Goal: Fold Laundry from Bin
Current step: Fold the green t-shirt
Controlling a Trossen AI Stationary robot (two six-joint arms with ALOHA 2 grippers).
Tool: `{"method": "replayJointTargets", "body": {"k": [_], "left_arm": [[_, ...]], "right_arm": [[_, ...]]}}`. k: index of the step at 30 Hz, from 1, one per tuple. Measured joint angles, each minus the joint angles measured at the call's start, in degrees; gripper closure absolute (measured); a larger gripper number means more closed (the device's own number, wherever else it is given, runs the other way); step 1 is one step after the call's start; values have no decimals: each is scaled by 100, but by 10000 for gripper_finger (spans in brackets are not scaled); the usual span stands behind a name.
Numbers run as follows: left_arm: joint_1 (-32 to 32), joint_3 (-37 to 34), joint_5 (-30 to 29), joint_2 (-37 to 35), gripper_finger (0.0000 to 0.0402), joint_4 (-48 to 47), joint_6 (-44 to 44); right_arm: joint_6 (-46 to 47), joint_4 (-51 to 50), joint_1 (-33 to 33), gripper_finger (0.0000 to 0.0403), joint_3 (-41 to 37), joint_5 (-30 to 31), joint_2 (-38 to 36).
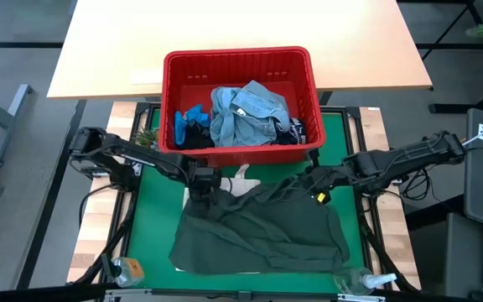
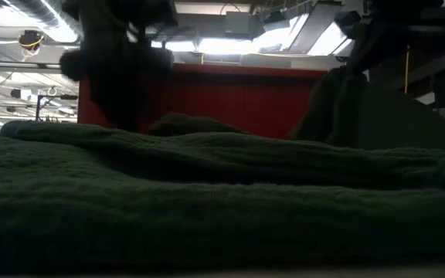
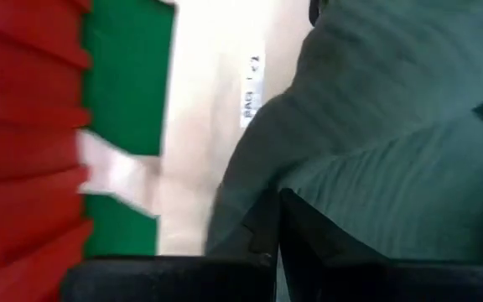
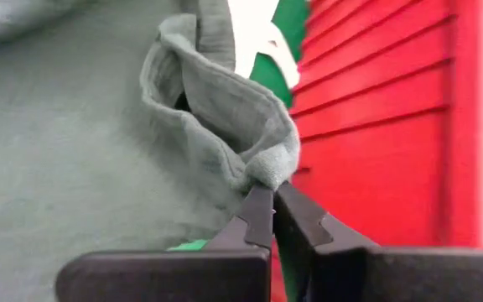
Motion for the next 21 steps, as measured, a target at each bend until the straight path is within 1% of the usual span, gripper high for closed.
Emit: {"method": "replayJointTargets", "body": {"k": [5,11,14,16,21], "left_arm": [[159,165,57,-520,401,-473,2],[306,163,48,-996,401,-880,-89],[341,163,79,-1089,401,-998,-240],[337,163,234,-1093,401,-1095,-313],[220,163,421,-1093,401,-1121,-363]], "right_arm": [[4,-235,1,400,108,334,-448],[292,-1001,7,400,112,341,-693],[474,-1337,7,400,112,338,-691],[539,-1486,7,400,112,309,-691],[611,-1589,7,400,112,22,-688]]}}
